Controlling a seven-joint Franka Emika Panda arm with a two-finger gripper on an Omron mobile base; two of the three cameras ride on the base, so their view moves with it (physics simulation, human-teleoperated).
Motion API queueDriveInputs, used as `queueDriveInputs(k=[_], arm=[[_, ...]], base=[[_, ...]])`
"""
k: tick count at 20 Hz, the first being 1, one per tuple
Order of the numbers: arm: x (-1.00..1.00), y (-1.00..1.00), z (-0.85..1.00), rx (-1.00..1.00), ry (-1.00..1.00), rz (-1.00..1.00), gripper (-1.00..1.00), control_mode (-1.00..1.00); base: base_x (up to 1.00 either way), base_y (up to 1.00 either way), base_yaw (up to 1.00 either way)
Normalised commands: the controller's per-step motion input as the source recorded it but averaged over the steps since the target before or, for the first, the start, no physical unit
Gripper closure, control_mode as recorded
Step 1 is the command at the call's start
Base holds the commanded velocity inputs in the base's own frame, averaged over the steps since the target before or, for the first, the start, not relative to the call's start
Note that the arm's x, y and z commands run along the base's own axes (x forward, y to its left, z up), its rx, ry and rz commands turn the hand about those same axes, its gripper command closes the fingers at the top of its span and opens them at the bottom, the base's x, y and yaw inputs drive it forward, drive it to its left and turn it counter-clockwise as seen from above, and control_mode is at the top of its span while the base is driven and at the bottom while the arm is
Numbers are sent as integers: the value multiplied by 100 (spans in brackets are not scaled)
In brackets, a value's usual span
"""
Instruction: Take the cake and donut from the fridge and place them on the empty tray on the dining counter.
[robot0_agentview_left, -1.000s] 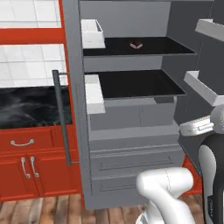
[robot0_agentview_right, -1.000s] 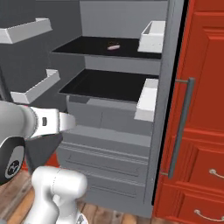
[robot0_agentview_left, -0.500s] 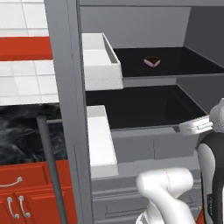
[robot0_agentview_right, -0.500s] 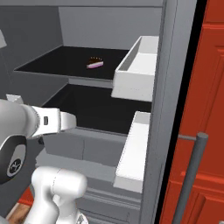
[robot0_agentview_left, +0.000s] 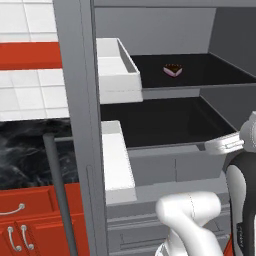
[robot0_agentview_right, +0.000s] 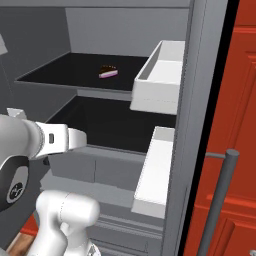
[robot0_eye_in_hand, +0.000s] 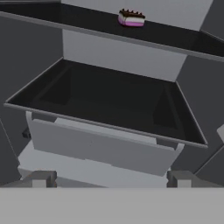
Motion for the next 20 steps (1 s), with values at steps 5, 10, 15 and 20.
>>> queueDriveInputs(k=[5,10,15,20], arm=[[0,0,0,0,0,0,-100,100],[0,0,0,0,0,1,-100,-100],[-4,0,24,0,-1,-1,-100,-100],[-9,0,60,0,4,-4,-100,-100]], base=[[38,0,0],[0,0,0],[0,0,0],[0,0,0]])
